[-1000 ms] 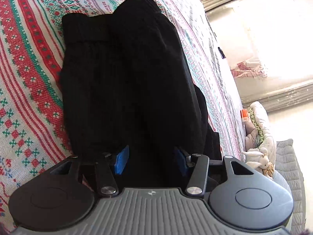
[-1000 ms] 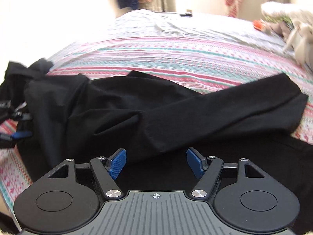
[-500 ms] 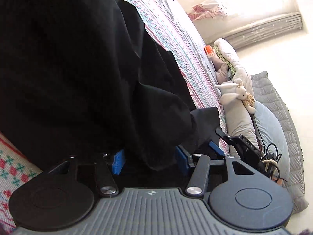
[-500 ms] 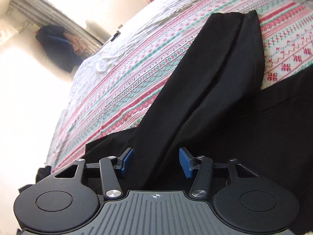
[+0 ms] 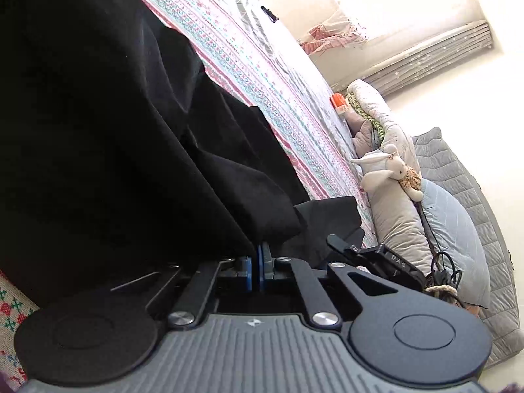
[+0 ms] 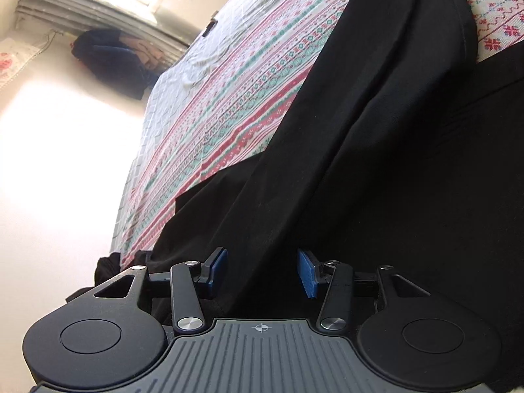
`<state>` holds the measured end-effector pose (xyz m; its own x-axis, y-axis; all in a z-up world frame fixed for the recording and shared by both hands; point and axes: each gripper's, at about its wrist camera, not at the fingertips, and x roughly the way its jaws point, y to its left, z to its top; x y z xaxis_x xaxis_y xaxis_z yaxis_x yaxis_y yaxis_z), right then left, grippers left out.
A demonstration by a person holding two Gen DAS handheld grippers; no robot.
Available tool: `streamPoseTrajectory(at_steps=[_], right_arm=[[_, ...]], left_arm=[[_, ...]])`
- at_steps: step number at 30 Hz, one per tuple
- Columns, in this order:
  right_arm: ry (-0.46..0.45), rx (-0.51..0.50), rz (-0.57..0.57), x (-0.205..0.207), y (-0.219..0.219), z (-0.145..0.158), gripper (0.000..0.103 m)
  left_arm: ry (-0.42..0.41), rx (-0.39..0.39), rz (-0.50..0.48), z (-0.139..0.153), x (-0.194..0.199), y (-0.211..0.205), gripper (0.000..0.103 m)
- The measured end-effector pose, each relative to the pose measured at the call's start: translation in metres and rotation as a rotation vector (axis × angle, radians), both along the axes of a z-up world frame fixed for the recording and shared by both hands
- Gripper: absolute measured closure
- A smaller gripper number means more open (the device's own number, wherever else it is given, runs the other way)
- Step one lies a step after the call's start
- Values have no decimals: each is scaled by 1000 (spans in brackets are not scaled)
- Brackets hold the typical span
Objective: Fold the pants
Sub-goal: 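Lift the waistband with both grippers and fold it toward the pant leg ends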
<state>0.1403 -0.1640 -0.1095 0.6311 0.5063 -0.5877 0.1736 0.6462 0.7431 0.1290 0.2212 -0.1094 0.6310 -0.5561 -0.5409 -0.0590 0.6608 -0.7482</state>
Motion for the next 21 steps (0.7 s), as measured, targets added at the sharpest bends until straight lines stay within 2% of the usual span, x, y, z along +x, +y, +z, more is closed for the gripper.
streamPoseTrajectory(at_steps=[5,11,15,21], right_arm=[[-55,28,7,4,6,3,57],[-107,83,-137,16,-26,8,58],[-115,31,-227,36,-46,5,64],[-111,-96,-337,65,-81,-6,79]], left_arm=[[20,102,-22,4,-2,-7,73],[65,152,-57,-3,-2,-6,73],[118,147,-69,-8,4,-7,73],[156,231,-87,-9,5,-12,73]])
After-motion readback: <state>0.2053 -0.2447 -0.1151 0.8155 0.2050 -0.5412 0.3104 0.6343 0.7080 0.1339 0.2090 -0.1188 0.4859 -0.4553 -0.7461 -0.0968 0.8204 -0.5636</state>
